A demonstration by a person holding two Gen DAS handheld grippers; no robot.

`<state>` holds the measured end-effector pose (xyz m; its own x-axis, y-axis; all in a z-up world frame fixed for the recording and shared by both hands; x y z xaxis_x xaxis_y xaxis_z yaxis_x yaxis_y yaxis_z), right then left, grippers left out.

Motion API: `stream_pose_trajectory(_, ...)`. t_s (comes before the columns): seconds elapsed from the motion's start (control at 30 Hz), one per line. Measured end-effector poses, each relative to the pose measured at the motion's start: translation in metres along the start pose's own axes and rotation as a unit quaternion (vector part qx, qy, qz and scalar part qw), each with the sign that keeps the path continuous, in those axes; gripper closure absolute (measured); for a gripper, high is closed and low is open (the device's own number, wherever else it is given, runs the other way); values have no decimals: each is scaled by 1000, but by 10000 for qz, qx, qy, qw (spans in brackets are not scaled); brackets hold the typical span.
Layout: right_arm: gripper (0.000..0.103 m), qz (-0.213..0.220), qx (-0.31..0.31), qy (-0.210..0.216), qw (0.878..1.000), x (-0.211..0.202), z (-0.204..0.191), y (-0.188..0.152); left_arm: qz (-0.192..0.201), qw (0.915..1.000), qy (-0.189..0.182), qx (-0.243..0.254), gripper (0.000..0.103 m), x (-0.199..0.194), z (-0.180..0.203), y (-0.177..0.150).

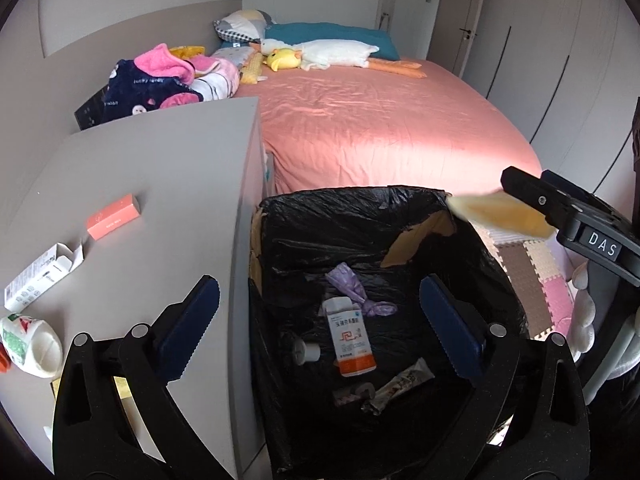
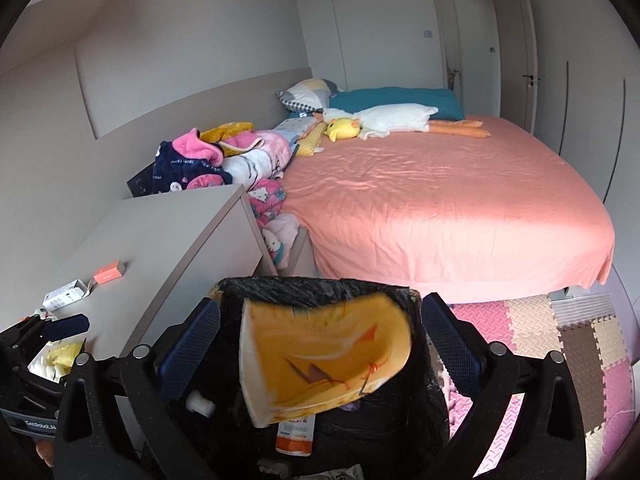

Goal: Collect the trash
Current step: 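Open the left tool to drop the cup while the right tool drops the snack bag, then move both tools back over the remaining trash on the desk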

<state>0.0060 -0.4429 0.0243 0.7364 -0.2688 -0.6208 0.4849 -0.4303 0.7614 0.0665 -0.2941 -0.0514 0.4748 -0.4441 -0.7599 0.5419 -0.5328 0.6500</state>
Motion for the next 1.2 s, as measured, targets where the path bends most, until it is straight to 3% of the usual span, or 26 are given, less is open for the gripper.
stream_pose_trajectory(0.2, 3, 18, 153, 40, 9999, -1, 1, 2, 12, 9999, 28, -121, 6, -2, -10, 0)
stream_pose_trajectory(0.63, 3, -97, -221, 267, 9994, 3, -28, -6, 51, 9989, 276, -382, 6, -14, -36, -6)
stream_pose_trajectory(0.97, 3, -207, -691, 750, 9946, 12, -80, -19, 3, 9930, 652, -983, 6, -30, -89, -28)
stream_pose_trajectory(1.2, 3, -238, -1380, 1238, 9824, 20, -132, -27, 15, 9844, 981, -1457, 6, -47, -129, -45)
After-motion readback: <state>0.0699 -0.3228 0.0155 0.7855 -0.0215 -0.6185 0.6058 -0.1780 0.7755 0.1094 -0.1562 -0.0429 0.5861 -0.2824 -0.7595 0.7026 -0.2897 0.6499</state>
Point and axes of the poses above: each gripper's, at about its wrist camera, not at the fingertips, and x roughly the way its jaws point, z to its right, y to its top, the point moved 7 cm from there along x, roughly the way its jaws point, and after that the axes turned 6 degrees about x, right-handed, at the moved point
